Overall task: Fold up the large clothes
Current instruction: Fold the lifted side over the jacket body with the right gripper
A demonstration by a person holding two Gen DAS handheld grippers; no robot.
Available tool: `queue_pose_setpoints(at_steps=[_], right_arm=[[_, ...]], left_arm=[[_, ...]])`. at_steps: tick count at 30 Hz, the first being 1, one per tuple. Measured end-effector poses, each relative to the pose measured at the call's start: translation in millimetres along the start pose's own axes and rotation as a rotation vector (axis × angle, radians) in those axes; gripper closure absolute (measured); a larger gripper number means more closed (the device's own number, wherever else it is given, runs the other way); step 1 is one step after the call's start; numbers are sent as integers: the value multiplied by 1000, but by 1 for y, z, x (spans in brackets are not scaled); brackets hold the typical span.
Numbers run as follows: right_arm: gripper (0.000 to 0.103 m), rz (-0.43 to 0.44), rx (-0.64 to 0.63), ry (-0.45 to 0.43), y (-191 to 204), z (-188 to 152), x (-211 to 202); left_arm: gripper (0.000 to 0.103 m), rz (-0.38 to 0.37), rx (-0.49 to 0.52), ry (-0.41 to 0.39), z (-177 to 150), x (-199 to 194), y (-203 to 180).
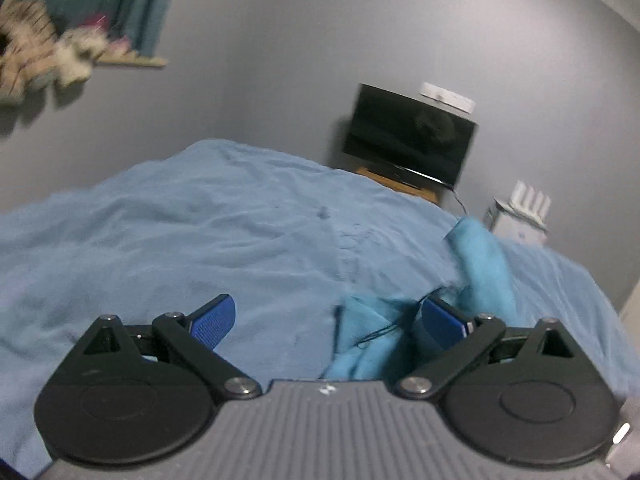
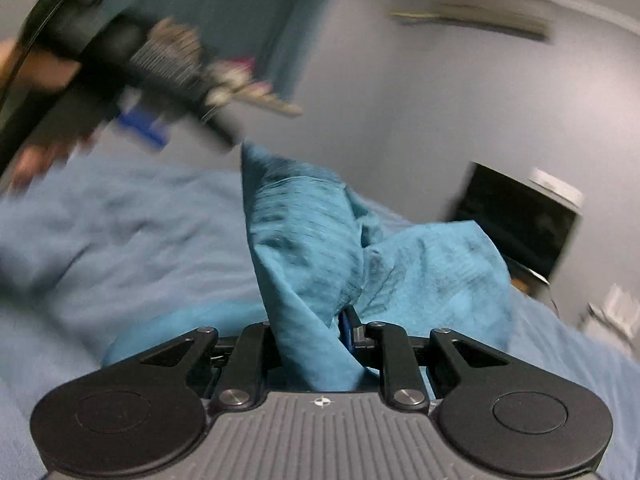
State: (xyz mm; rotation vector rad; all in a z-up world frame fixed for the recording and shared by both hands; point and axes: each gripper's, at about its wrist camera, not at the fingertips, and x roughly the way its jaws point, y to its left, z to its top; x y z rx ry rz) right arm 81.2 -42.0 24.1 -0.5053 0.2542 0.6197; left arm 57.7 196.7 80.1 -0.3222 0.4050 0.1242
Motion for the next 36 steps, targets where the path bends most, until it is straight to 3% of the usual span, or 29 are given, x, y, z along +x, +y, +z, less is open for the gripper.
queue_pose_setpoints(at_steps=[3, 5, 9, 13, 15, 16, 18, 22, 25, 28, 33, 34, 35, 36], right_arm=[[82, 60, -87, 44, 37, -6, 14], [81, 81, -139, 66, 60, -13, 18], [74, 132, -160, 114, 65, -26, 37], [59, 177, -86, 124, 48, -36, 37], [43, 220, -39, 119, 39, -37, 30], [42, 237, -19, 110, 41, -35, 36], [36, 257, 26, 81, 27, -34, 8], [32, 269, 123, 56, 0, -32, -29], [32, 258, 223, 57, -29, -33, -58], [32, 208, 346, 57, -65, -42, -81], [36, -33, 553, 121, -126, -70, -89], [36, -56, 602, 141, -136, -77, -87], [36, -75, 660, 176, -146, -85, -82], [37, -67, 709, 201, -153, -92, -76]], left_arm=[[3, -21, -86, 58, -11, 18, 22], [3, -29, -82, 96, -17, 32, 27], [3, -64, -49, 140, -28, 54, 30], [5, -110, -18, 176, -34, 70, 25], [6, -125, 7, 192, -37, 75, 23], [6, -130, 19, 196, -38, 76, 21], [6, -148, 33, 199, -40, 78, 18], [6, -252, 48, 213, -42, 76, 10], [9, -347, 80, 247, -48, 78, -3], [13, -386, 103, 321, -59, 86, -14], [14, -383, 139, 440, -75, 93, -22], [23, -375, 147, 453, -78, 94, -20], [41, -360, 151, 462, -80, 96, -18], [49, -335, 145, 482, -82, 99, -14]])
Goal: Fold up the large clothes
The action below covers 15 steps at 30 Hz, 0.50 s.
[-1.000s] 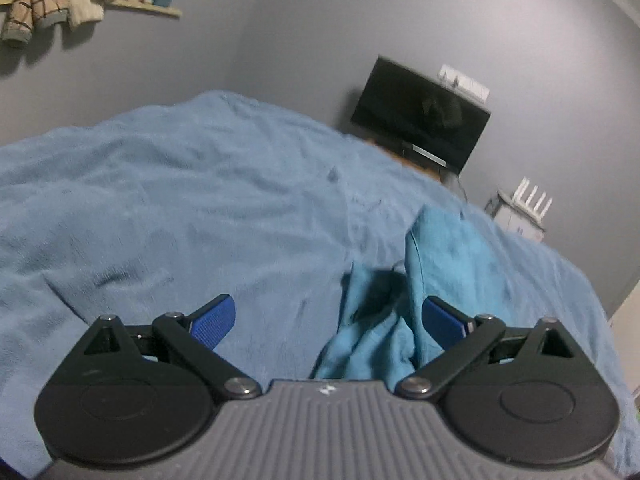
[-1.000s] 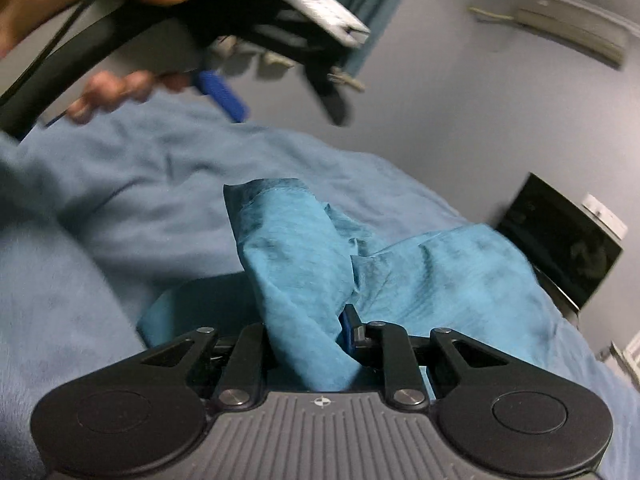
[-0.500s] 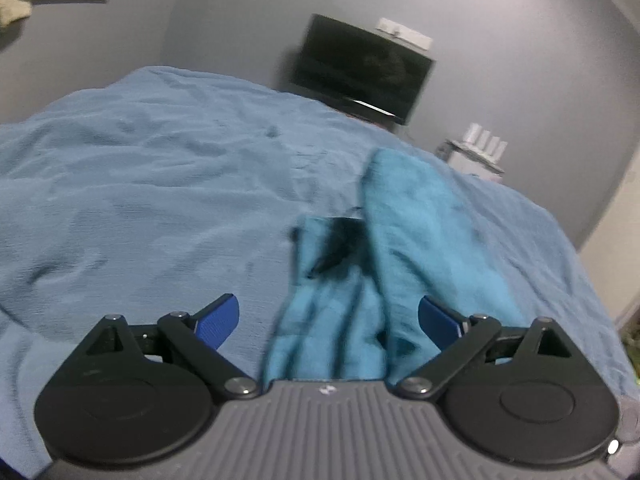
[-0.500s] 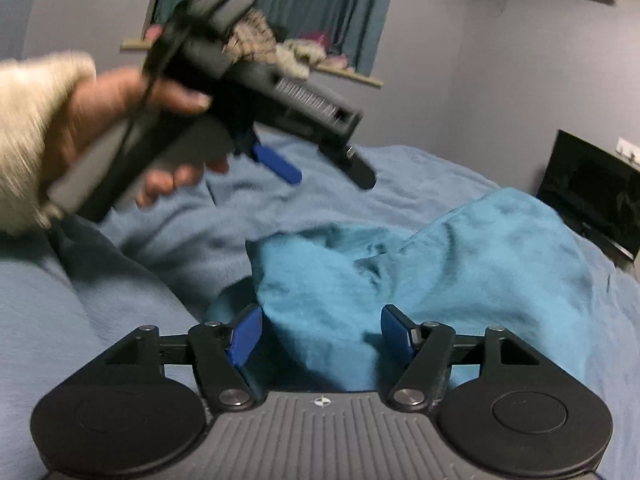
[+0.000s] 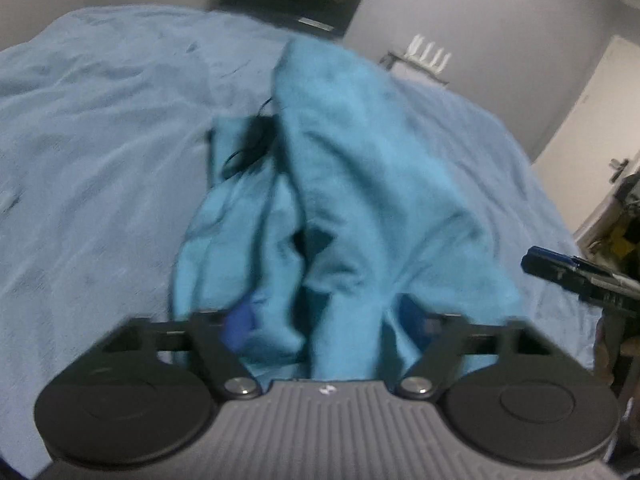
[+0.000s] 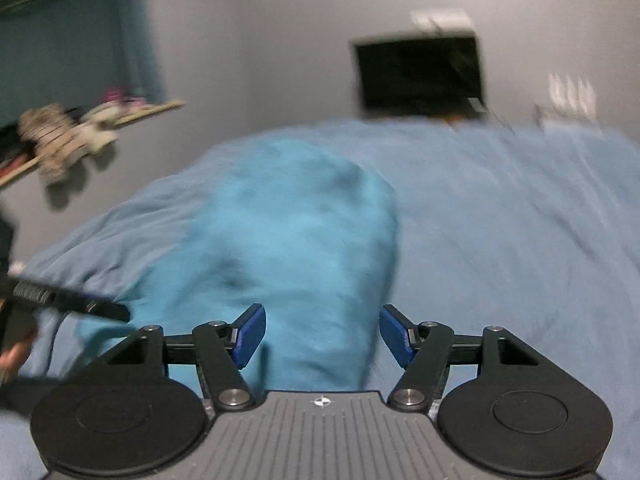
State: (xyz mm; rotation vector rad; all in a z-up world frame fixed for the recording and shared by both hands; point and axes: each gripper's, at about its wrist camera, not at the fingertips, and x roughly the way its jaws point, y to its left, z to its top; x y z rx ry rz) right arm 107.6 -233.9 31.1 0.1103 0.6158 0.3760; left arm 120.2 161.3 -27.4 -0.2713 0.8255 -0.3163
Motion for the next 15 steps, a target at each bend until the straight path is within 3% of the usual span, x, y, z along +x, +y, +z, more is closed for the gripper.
queue_pose_setpoints(at_steps=[2, 4, 9, 10, 12, 13, 14, 15], right_arm=[[38, 68, 78, 63, -10, -5, 17], [38, 125, 138, 98, -15, -10, 27], [39, 133, 123, 97, -14, -14, 26], [39, 133, 117, 94, -16, -15, 23], [39, 132, 116, 90, -11, -17, 36], [39, 136, 115, 91, -8, -18, 39], [39, 138, 112, 91, -8, -19, 39], [39, 137, 103, 90, -7, -19, 38]], left_arm=[[68, -36, -78, 34, -2, 4, 13], [77, -63, -95, 56, -4, 1, 14], [79, -53, -17, 8, -8, -13, 4], [77, -56, -7, 1, -8, -13, 2], [57, -67, -4, 16, -9, -8, 1], [37, -65, -9, 30, -12, -5, 4], [28, -60, -12, 51, -14, -1, 5], [28, -54, 2, 64, -15, 0, 3]])
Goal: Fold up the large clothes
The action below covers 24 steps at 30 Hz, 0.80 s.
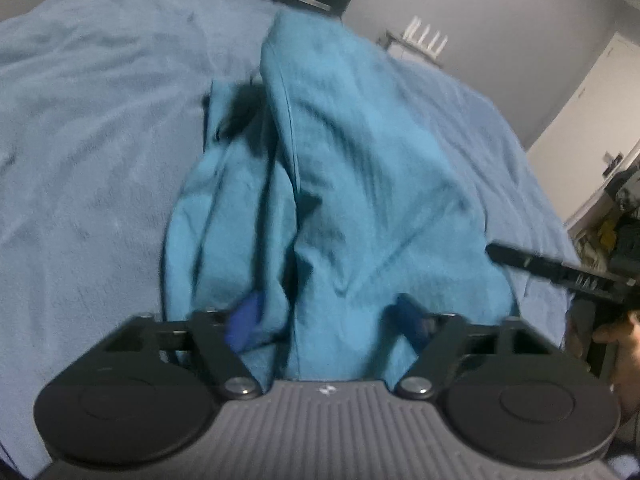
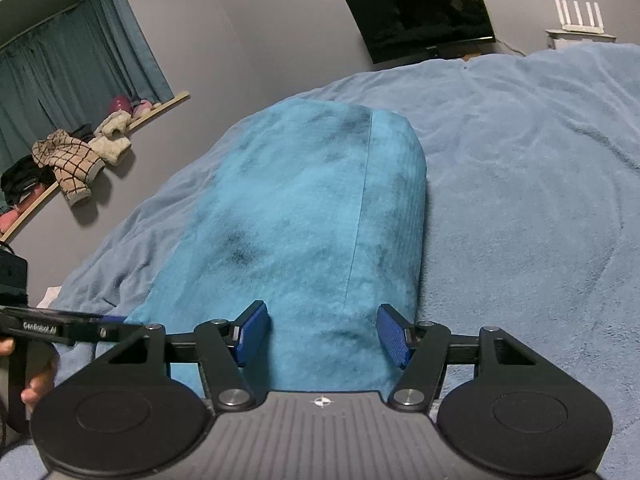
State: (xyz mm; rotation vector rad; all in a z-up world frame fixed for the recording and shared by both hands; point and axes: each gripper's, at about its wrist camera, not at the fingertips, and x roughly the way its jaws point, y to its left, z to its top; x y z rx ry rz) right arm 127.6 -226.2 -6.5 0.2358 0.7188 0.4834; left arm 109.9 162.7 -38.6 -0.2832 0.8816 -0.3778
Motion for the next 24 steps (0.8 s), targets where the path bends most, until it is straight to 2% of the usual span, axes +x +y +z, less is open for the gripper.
queue_pose_setpoints(at_steps=[2, 3, 5, 7, 9, 12, 14, 15, 17, 18, 19, 20, 24], right_arm=[[39, -11, -40, -2, 12, 3, 4], [39, -18, -59, -6, 14, 3, 1], [40, -21, -83, -9, 16, 4, -1], [40, -7, -94, 1, 17, 5, -2], [41, 21, -141, 22, 20, 4, 0], [40, 43, -219, 65, 29, 5, 4], [40, 50, -256, 64, 33, 10, 3], [44, 53, -261, 48, 33, 13, 0], [49, 33, -267, -32, 30, 20, -3], [54, 11, -262, -53, 29, 24, -2], [59, 10, -258, -42, 28, 27, 2], [59, 20, -257, -2, 28, 29, 11], [59, -10, -334, 15, 46, 23, 36]], left_arm=[[29, 19, 31, 0, -1, -4, -7], [33, 6, 35, 3, -1, -7, -9], [77, 3, 40, 39, -3, -12, -10], [86, -24, -2, 86, -6, -13, -4], [88, -44, -24, 122, -10, -16, 0], [89, -28, -26, 148, -13, -20, 3], [89, -18, -7, 148, -12, -22, 3], [89, -22, -7, 148, -12, -24, 4], [89, -33, -20, 143, -10, -24, 8], [90, -38, -27, 139, -9, -23, 10], [90, -38, -36, 137, -10, -23, 14], [90, -35, -36, 132, -9, -23, 16], [92, 6, -53, 91, -6, -31, 32]])
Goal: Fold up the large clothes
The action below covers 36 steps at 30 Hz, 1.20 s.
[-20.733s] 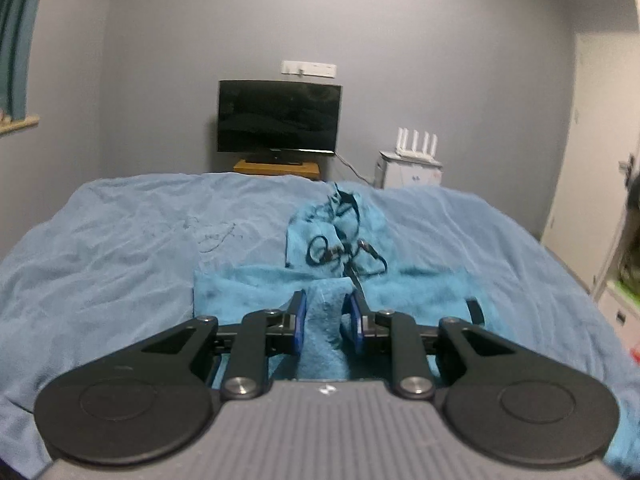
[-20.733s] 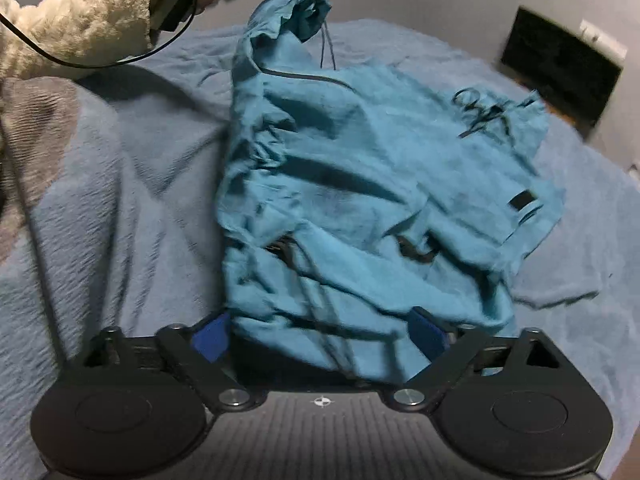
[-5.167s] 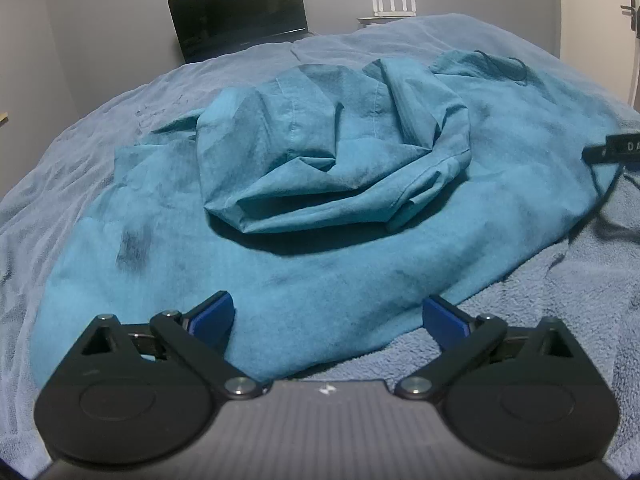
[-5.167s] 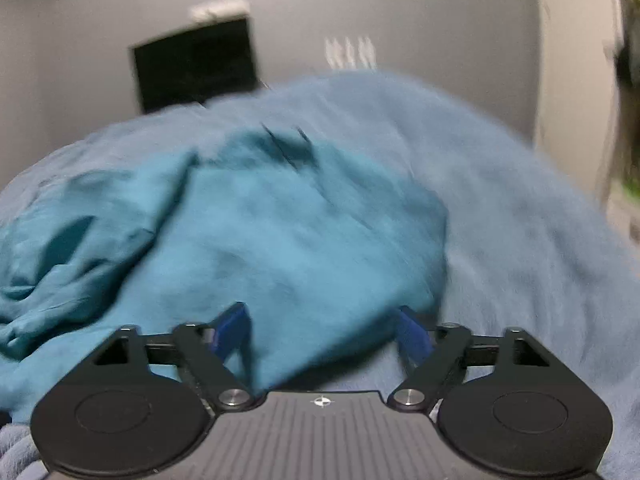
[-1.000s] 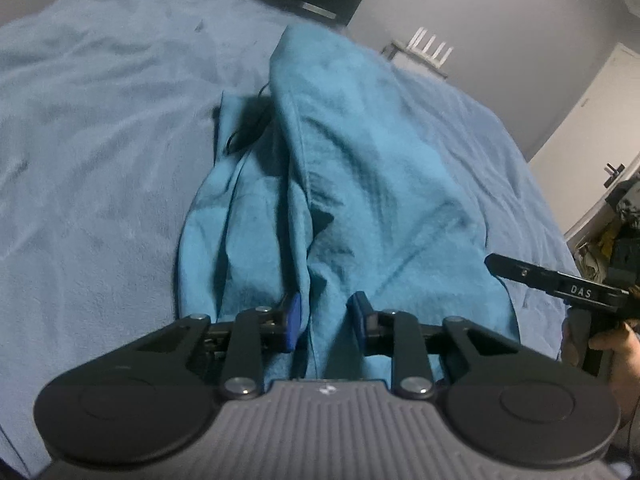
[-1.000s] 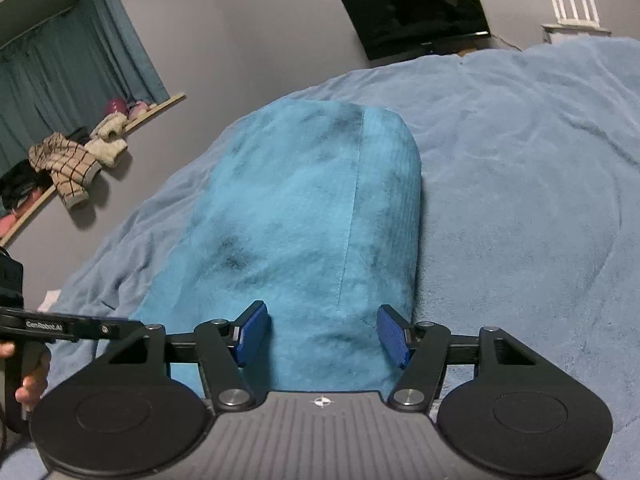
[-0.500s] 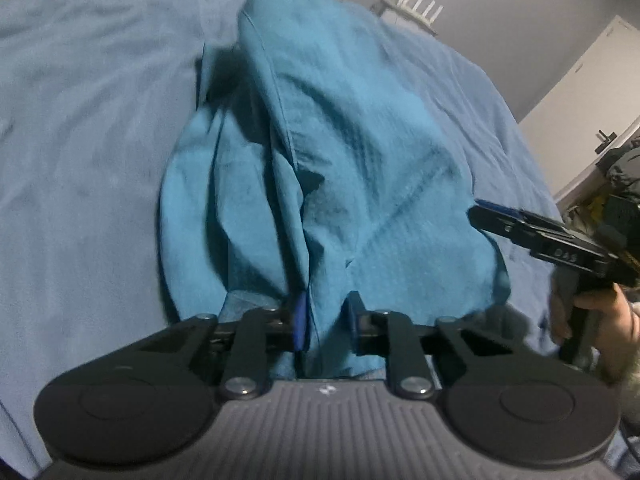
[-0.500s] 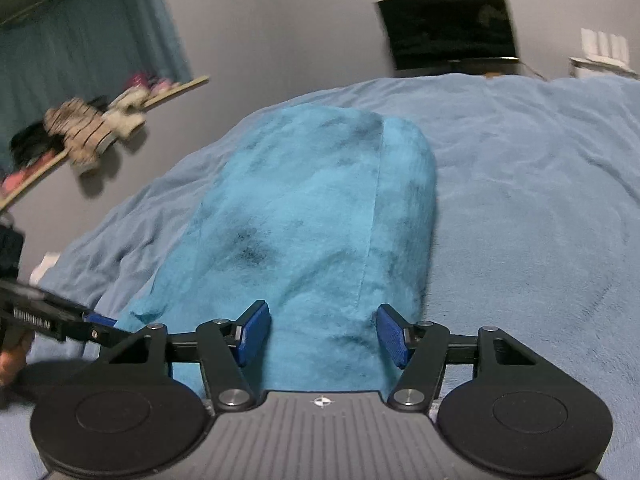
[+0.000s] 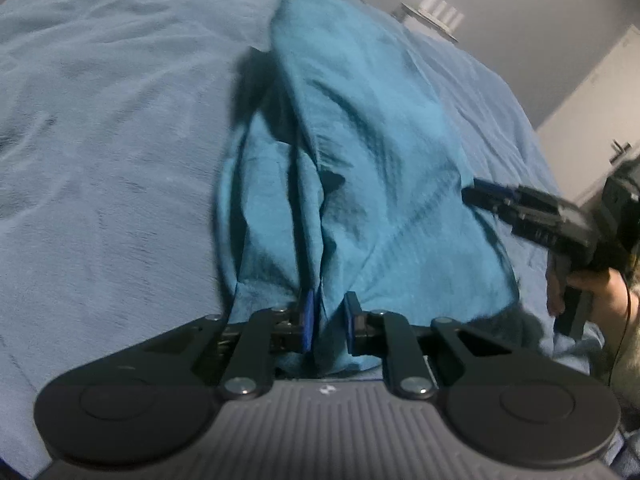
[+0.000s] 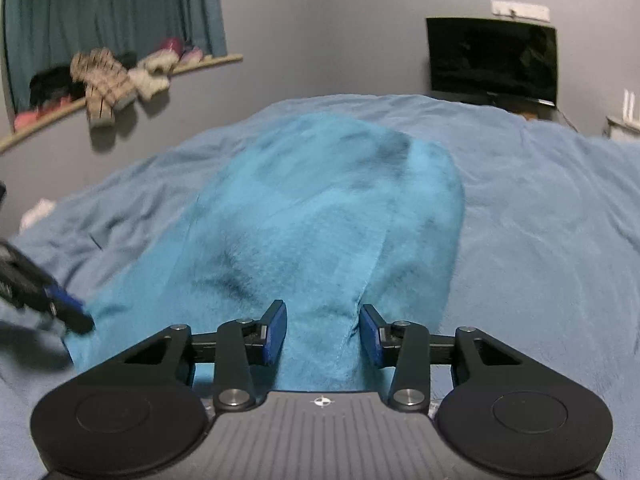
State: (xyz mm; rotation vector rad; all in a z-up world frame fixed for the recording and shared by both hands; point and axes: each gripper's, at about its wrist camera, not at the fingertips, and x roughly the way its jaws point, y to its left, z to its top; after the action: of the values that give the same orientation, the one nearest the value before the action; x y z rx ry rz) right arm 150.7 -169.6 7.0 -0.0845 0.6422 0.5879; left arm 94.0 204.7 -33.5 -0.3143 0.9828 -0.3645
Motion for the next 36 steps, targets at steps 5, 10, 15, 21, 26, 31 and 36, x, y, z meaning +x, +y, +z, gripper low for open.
queue_pose_setpoints(at_steps=[5, 10, 15, 21, 26, 31, 36], right_arm=[[56, -93, -61, -36, 24, 9, 6], [60, -73, -121, -43, 41, 38, 23], [59, -34, -222, 25, 65, 65, 71], [58, -49, -268, 56, 87, 94, 125], [57, -105, -268, 54, 93, 117, 164], [58, -172, -239, 56, 82, 131, 195], [78, -188, -140, 36, 40, 147, 197]], left_arm=[[92, -39, -9, 7, -2, -1, 9], [92, -46, 14, 16, 0, 1, 8], [92, -43, 28, 20, 1, 0, 8], [92, -42, 39, 29, 6, 8, 5], [92, -49, 61, 31, 7, 10, 4], [92, -67, 62, 31, 8, 14, 10], [92, -88, 63, 28, 8, 17, 17]])
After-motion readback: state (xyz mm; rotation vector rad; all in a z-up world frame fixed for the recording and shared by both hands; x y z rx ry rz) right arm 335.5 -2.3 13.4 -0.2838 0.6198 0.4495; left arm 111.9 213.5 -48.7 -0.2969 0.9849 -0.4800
